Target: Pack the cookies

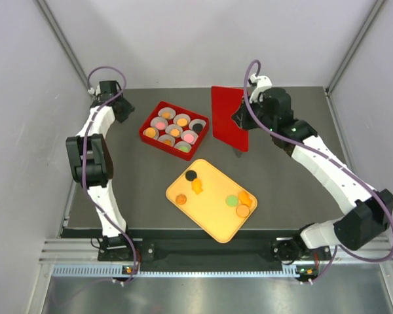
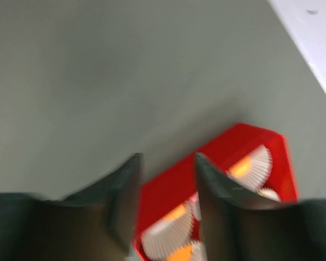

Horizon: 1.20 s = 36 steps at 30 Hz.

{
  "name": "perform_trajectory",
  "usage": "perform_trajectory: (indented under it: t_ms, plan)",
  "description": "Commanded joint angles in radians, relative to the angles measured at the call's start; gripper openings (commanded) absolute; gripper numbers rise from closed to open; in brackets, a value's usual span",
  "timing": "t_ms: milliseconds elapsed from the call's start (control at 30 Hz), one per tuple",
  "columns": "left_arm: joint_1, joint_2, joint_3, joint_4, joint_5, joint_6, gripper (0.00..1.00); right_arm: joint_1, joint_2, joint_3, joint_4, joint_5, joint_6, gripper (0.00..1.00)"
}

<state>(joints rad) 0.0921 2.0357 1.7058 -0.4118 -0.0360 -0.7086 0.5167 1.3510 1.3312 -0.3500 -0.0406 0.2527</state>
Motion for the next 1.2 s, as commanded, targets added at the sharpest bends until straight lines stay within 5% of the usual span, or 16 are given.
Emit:
perform_trajectory:
  t_ms: [0,600,1167]
  plan:
    - [0.026,0.046,0.015,0.093,0.063,-0.014,0.43,-0.055,0.02,0.011,0.178,-0.191,0.1,0.0]
    - [-0.032,0.101,-0.25,0.392,0.206,-0.198,0.37,-0.253,0.187,-0.167,0.767,-0.55,0.511,0.0]
    - [-0.175,-0.19,-0.552,0.384,0.09,-0.273,0.33,-0.333,0.493,-0.205,1.276,-0.729,0.928,0.0]
